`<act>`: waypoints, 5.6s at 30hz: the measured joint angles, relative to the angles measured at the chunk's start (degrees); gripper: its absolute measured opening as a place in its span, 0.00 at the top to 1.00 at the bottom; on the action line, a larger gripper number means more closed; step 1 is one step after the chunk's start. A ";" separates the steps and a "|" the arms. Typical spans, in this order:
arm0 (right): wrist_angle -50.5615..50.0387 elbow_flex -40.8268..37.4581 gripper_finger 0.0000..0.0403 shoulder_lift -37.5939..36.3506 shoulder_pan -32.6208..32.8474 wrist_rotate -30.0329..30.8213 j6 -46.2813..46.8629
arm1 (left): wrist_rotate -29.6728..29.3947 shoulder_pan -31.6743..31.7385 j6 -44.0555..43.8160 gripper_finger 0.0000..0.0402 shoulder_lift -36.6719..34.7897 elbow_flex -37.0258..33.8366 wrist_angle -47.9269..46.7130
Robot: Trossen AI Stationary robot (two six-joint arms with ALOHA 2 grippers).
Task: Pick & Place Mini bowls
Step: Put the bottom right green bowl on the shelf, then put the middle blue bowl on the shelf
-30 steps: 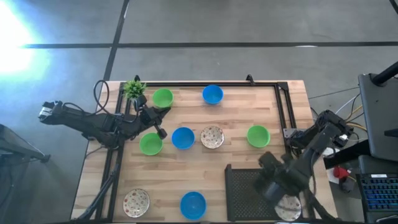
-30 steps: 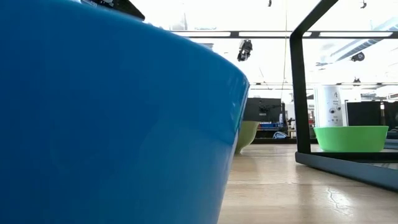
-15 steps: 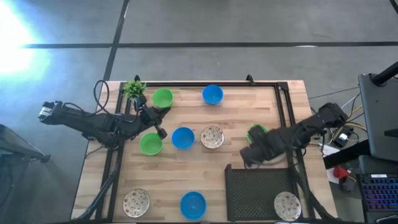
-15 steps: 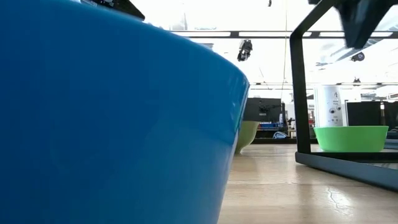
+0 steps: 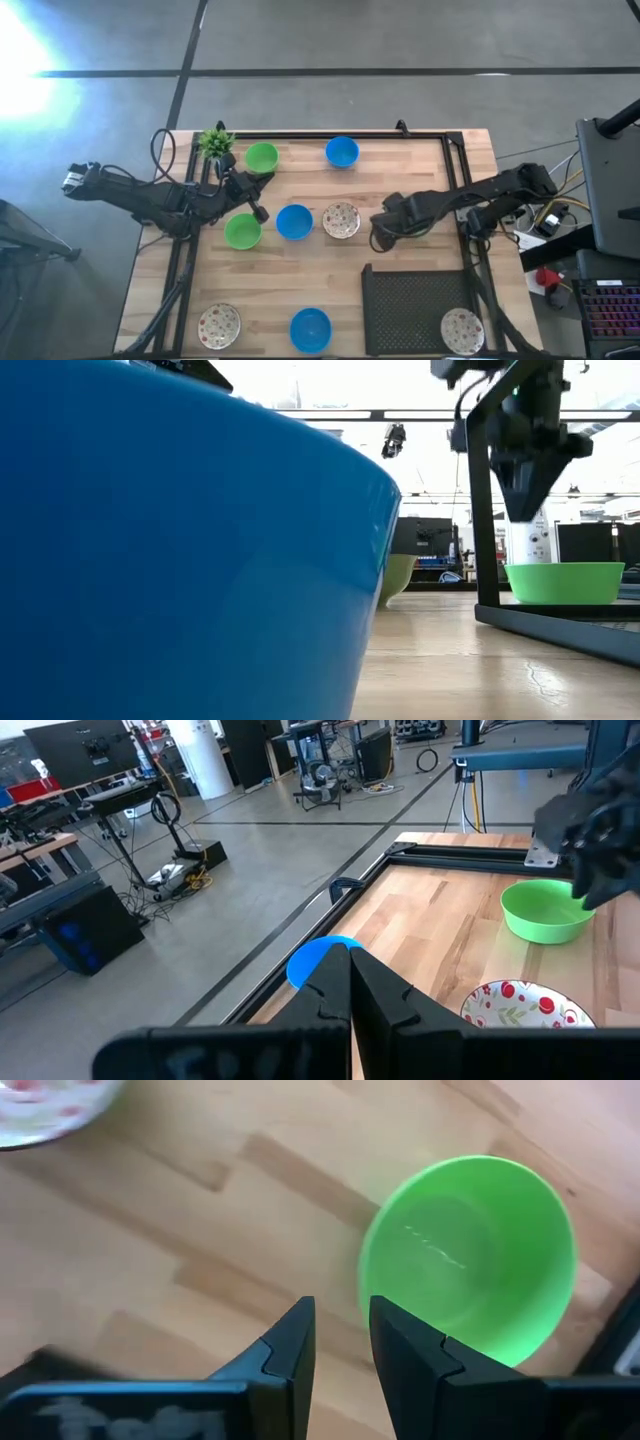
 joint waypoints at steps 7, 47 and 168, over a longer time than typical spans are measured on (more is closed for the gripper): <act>3.88 -5.40 0.76 0.01 -2.14 -2.02 -1.19 | 0.00 0.04 -0.02 1.00 -0.02 0.00 0.00; 10.59 -9.55 0.98 0.13 -0.83 -2.34 -8.06 | -0.02 -0.01 -1.53 1.00 -0.01 0.00 -0.01; 12.44 28.75 0.83 17.57 40.17 -7.83 3.44 | 0.00 0.00 1.97 1.00 0.00 0.00 -0.09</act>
